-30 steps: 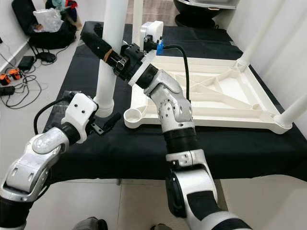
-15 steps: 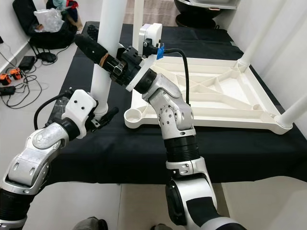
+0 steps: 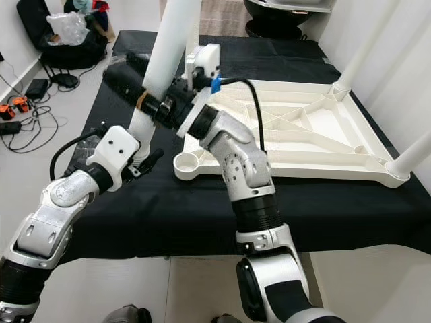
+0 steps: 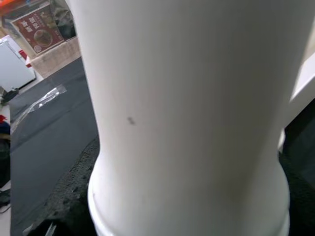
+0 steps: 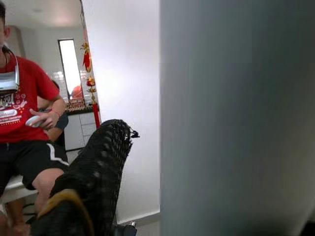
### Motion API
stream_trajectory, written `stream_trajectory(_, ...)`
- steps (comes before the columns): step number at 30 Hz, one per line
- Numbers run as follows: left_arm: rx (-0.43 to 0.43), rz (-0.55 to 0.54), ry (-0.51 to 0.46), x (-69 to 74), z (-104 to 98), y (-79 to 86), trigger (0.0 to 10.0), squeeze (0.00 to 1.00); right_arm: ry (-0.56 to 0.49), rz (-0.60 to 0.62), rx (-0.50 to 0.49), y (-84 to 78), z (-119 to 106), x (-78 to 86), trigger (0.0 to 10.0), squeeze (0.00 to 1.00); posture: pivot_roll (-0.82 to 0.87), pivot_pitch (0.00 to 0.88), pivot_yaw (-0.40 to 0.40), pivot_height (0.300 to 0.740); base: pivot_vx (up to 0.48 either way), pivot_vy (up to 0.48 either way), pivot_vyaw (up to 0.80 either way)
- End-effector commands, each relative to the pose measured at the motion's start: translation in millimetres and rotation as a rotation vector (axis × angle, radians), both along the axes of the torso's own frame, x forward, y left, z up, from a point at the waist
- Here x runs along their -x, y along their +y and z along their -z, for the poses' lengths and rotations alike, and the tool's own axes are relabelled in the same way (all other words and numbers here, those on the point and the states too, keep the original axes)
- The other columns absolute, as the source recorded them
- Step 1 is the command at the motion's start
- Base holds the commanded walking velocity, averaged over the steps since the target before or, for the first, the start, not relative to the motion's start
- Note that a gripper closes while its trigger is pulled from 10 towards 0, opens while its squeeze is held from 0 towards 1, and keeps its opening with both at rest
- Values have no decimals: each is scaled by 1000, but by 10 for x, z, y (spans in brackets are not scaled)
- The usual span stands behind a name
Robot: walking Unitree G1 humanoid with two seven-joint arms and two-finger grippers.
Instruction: Building children table
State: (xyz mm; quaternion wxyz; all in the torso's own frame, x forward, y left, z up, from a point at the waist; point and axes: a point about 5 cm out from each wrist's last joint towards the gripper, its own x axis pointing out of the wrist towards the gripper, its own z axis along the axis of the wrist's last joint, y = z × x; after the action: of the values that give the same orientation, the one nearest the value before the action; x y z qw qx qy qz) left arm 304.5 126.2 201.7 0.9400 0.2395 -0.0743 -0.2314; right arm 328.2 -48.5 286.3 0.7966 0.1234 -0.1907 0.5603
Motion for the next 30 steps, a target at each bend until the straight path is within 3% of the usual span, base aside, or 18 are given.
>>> stream_trajectory(1, -26, 10, -16, -4, -16, -4, 10000, 0, -10, -5, 29, 26, 29, 17, 10000, 0, 69, 92, -71, 740, 0, 0, 0)
stream_trajectory(10, -24, 23, -18, -6, -18, -52, 10000, 0, -24, 26, 31, 38, 9, -2, 10000, 0, 67, 96, -69, 740, 0, 0, 0)
stream_trajectory(11, -24, 25, -20, -3, -13, -66, 10000, 0, -27, 32, 24, 37, -2, -8, 2627, 0, 67, 96, -69, 740, 0, 0, 0)
stream_trajectory(12, -21, 31, -20, 6, -6, -89, 10000, 0, -31, 36, 20, 39, -11, -12, 0, 0, 68, 96, -71, 740, 0, 0, 0)
stream_trajectory(17, -31, 52, -23, 40, 22, -161, 10000, 0, -35, 51, 14, 38, -28, -32, 0, 0, 67, 95, -73, 740, 0, 0, 0)
stream_trajectory(24, -47, 31, -4, 40, 78, -113, 10000, 0, -36, 64, 13, 17, -24, -49, 0, 0, 63, 95, -73, 740, 0, 0, 0)
stream_trajectory(25, -33, 27, 3, 40, 82, -100, 10000, 169, -34, 68, 11, 10, -24, -54, 0, 0, 64, 95, -73, 740, 0, 0, 0)
stream_trajectory(26, -5, 28, 10, 43, 78, -90, 10000, 1000, -34, 70, 12, 5, -20, -59, 0, 0, 64, 95, -73, 740, 0, 0, 0)
stream_trajectory(30, -6, 31, -2, 62, 71, -80, 10000, 1000, -34, 79, 8, -6, -26, -71, 0, 0, 65, 93, -73, 740, 0, 0, 0)
